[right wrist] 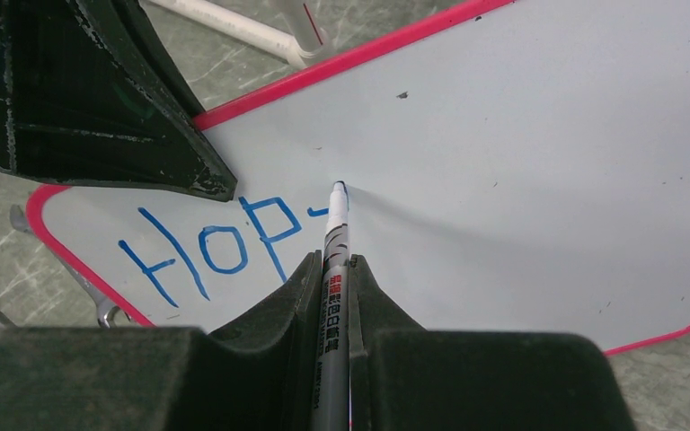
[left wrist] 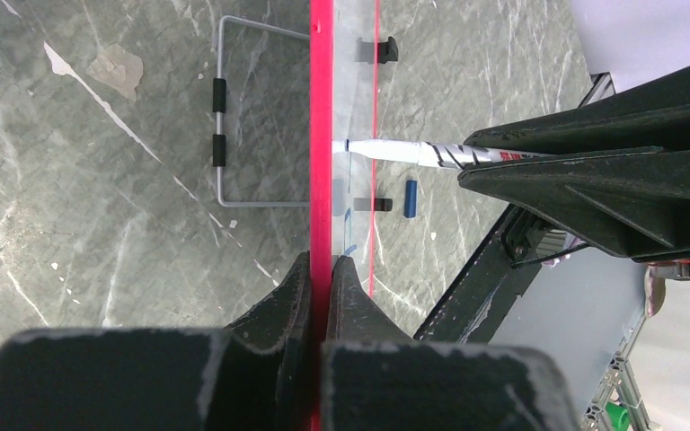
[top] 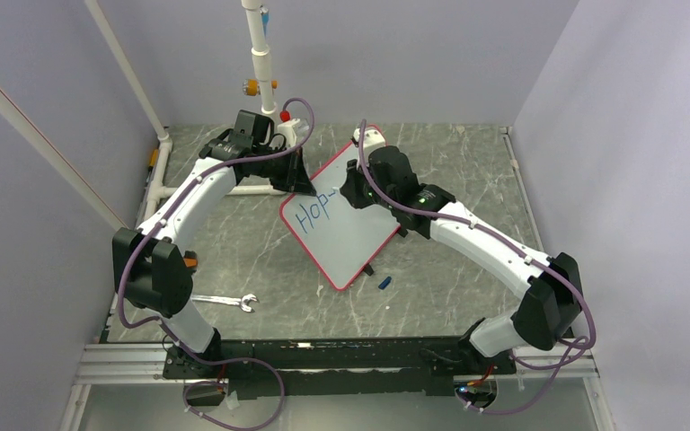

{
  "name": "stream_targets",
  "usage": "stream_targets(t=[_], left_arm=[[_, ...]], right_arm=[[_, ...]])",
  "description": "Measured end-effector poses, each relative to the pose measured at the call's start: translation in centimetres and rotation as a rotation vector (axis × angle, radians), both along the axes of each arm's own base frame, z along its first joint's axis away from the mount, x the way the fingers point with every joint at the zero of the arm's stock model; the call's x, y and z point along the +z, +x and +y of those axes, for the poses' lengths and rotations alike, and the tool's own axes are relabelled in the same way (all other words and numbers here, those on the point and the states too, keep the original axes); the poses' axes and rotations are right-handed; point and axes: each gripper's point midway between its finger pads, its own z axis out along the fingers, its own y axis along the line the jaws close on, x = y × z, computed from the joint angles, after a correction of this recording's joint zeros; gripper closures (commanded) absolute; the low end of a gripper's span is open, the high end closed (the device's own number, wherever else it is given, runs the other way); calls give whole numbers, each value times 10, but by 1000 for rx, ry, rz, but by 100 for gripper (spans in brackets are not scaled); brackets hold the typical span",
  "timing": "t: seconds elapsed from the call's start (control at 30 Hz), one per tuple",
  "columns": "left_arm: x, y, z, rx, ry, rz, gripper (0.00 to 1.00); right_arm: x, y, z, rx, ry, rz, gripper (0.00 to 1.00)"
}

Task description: Write a sentence on the whiteboard

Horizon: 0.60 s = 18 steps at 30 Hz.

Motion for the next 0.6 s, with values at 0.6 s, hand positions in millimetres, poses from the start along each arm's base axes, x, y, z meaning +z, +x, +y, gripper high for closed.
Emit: stream_targets(t=[0.6], left_arm=[[-1, 0, 1, 3, 5, 1, 100]], right_arm=[[-9, -13, 3, 44, 44, 33, 100]])
